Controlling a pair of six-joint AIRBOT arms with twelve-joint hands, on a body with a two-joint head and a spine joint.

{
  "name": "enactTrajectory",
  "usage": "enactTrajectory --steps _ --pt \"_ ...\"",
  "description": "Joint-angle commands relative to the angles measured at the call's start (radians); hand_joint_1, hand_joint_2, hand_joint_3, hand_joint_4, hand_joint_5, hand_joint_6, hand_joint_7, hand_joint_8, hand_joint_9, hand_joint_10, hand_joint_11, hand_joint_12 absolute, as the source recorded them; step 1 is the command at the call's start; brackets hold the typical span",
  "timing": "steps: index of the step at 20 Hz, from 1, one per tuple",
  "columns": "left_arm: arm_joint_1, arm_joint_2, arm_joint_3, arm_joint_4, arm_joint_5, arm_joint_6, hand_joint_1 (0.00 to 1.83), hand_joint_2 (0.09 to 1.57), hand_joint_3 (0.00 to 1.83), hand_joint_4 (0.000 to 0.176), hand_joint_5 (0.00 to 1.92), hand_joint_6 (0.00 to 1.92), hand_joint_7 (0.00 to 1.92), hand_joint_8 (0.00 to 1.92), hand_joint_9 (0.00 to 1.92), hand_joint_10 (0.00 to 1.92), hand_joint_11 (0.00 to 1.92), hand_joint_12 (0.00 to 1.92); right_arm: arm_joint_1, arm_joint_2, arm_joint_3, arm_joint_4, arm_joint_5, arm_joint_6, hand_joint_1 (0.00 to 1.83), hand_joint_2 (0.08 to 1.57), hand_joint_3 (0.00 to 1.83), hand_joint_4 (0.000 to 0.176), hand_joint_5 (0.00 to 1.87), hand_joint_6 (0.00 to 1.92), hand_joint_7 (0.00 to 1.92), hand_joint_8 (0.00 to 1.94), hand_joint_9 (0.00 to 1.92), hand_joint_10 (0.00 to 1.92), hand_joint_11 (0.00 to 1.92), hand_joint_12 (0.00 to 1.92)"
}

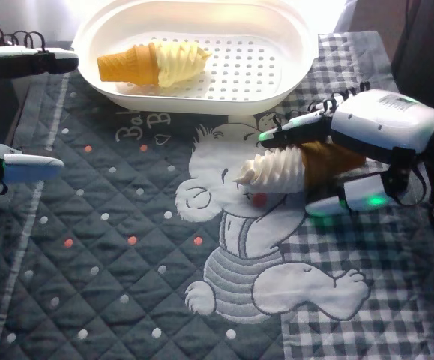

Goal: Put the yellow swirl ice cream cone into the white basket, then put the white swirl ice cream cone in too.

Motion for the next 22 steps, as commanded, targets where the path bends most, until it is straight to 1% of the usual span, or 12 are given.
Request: enactTrajectory --steps 1,4,5,8,9,11,13,15,17,18,21,22 --pt "-0.003 -0.004 0.002 -0.008 -0.121 -0.010 0.90 0.93 0.00 0.000 0.49 0.00 0.46 0.01 0.41 0.01 0.00 0.92 0.008 -0.016 0.001 0.018 0.074 0.013 1.27 1.02 0.02 0.000 1.00 0.58 1.23 0.50 1.21 0.21 0.82 1.19" --pt "0.014 -0.004 0.002 -0.018 -0.130 -0.020 0.89 0.94 0.00 0.000 0.50 0.00 0.46 0.00 0.42 0.01 0.00 0.97 0.008 -0.018 0.012 0.011 0.067 0.027 1.28 1.02 0.00 0.000 1.11 0.67 1.31 0.54 1.40 0.39 1.05 1.27" --pt "0.019 -0.003 0.002 -0.019 -0.132 -0.022 0.88 0.94 0.00 0.000 0.50 0.00 0.46 0.00 0.42 0.01 0.00 0.98 0.008 -0.018 0.021 0.005 0.067 0.047 1.29 1.03 0.00 0.000 1.12 0.60 1.24 0.73 1.30 0.75 1.06 1.43" --pt "0.025 -0.003 0.001 -0.022 -0.136 -0.024 0.87 0.94 0.00 0.000 0.51 0.01 0.48 0.01 0.44 0.01 0.00 0.98 0.011 -0.013 0.062 -0.022 0.078 0.158 1.28 1.05 0.00 0.000 1.11 0.60 1.17 0.89 1.10 1.12 0.90 1.58" --pt "0.026 -0.003 0.001 -0.023 -0.137 -0.026 0.87 0.94 0.00 0.000 0.52 0.01 0.48 0.01 0.44 0.01 0.00 0.98 0.013 -0.004 0.067 -0.026 0.082 0.170 1.21 1.05 0.00 0.000 1.12 0.72 1.00 1.52 1.01 1.76 1.00 1.85" --pt "0.034 -0.003 -0.001 -0.027 -0.142 -0.028 0.87 0.95 0.00 0.000 0.52 0.00 0.49 0.00 0.45 0.01 0.00 1.01 0.016 0.034 0.060 -0.023 0.107 0.172 1.19 1.07 0.00 0.000 1.08 0.80 1.01 1.62 1.04 1.91 1.08 1.92" --pt "0.050 -0.003 -0.003 -0.038 -0.151 -0.030 0.88 0.95 0.00 0.000 0.52 0.00 0.49 0.00 0.46 0.01 0.00 1.04 0.018 0.089 0.040 0.005 0.162 0.172 1.19 1.04 0.00 0.000 1.15 0.69 1.06 1.53 1.05 1.92 1.08 1.92" --pt "0.052 -0.004 -0.004 -0.042 -0.152 -0.031 0.87 0.95 0.00 0.000 0.52 0.00 0.50 0.00 0.46 0.00 0.00 1.04 0.022 0.128 0.026 0.028 0.210 0.172 1.26 1.06 0.00 0.000 1.09 0.72 1.14 0.86 1.00 0.94 0.78 1.46" --pt "0.053 -0.006 -0.004 -0.044 -0.152 -0.031 0.87 0.95 0.00 0.000 0.52 0.00 0.49 0.00 0.46 0.00 0.00 1.03 0.031 0.158 0.018 0.054 0.258 0.172 1.27 1.04 0.00 0.000 1.04 0.84 1.32 0.47 1.28 0.44 1.04 1.07" --pt "0.055 -0.008 -0.004 -0.045 -0.152 -0.031 0.87 0.94 0.00 0.000 0.52 0.00 0.49 0.00 0.45 0.00 0.00 1.01 0.044 0.166 0.019 0.072 0.280 0.167 1.28 1.04 0.00 0.000 1.05 0.78 1.32 0.50 1.34 0.37 0.79 1.15" --pt "0.065 -0.005 -0.009 -0.052 -0.167 -0.033 0.87 0.94 0.00 0.000 0.52 0.00 0.49 0.00 0.45 0.00 0.00 1.01 0.194 0.165 0.022 0.052 0.278 0.103 1.29 1.05 0.00 0.000 1.08 0.64 1.22 0.76 1.19 0.87 0.99 1.51" --pt "0.080 -0.003 -0.011 -0.060 -0.184 -0.042 0.90 0.93 0.00 0.000 0.54 0.00 0.50 0.00 0.47 0.00 0.01 1.04 0.250 0.154 0.025 0.037 0.265 0.072 1.27 1.05 0.00 0.000 1.05 0.75 1.22 0.70 1.18 0.80 1.03 1.34"
